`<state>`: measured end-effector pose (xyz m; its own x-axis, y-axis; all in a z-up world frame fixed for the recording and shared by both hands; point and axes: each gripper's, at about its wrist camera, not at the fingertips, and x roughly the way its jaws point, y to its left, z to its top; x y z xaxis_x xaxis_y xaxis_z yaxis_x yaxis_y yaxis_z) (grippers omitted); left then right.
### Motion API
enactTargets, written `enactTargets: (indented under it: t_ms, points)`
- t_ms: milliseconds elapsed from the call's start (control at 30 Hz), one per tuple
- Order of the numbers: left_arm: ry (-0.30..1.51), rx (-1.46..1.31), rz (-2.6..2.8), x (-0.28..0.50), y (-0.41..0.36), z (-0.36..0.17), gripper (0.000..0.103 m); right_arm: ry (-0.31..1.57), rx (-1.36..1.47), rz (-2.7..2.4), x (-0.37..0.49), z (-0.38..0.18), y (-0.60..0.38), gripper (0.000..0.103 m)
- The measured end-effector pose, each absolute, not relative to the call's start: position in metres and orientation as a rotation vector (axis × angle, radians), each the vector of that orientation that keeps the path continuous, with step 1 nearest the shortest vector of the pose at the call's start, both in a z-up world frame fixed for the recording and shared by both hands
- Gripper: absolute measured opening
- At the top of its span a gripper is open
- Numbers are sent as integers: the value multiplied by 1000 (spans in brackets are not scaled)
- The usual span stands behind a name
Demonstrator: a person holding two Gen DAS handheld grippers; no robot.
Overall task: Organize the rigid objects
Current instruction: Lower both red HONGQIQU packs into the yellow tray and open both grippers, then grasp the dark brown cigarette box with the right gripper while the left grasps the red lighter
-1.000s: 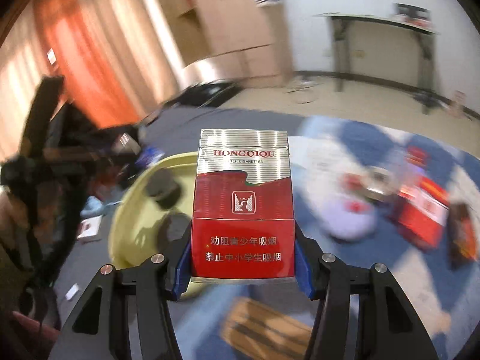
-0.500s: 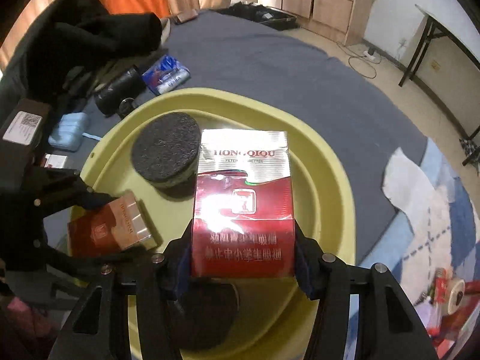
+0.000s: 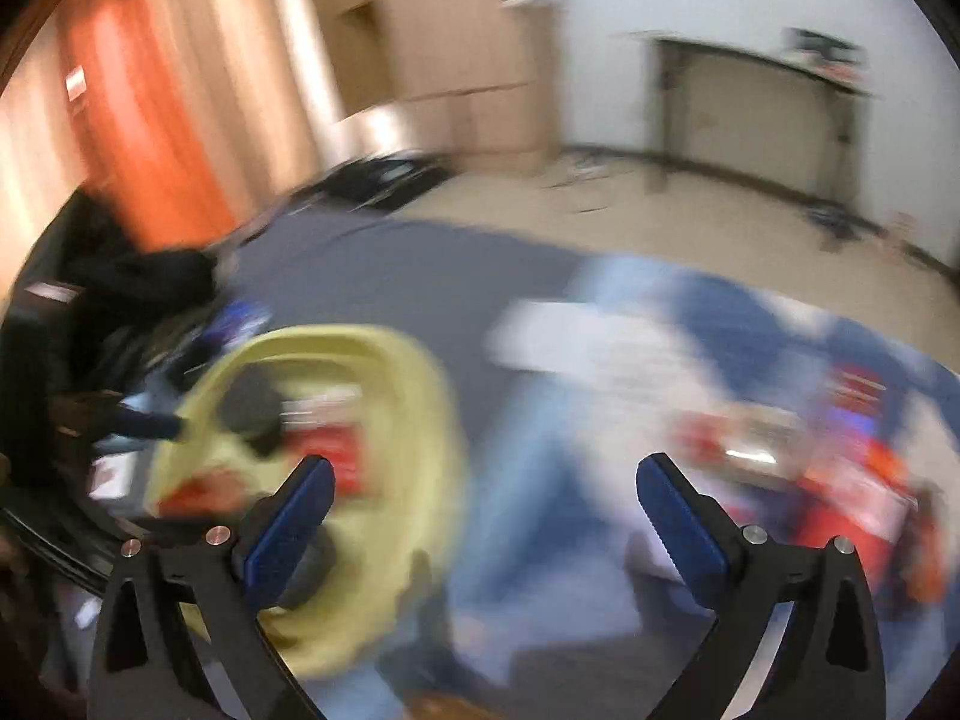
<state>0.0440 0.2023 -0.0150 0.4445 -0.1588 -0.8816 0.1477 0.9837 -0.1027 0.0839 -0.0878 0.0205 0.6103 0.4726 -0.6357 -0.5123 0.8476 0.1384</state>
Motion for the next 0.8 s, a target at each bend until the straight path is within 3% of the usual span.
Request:
enactTargets:
  t_ms: [233,400,633,700,733,800]
  points:
    - [1112,-282,-187,115,93,-11,103,716,-52,228,87,-9,-255,103]
    - [1081,-17,-156,143,-2,-43,102,763,12,196,101,-37,-303,103]
    - [1121,-104,-119,169,-4,-74,94,774,49,258,127,-69,-304,103]
    - [1111,-86,-127,174,-4,-79,69,771,32,270,135,-78,-301,101]
    - [1109,-87,-135,174,-4,-80,64,761,11,271,137,-80,-299,92]
    - [1088,-111,-172,171,-2,-79,42,744,-19,255,137,-79,-295,74]
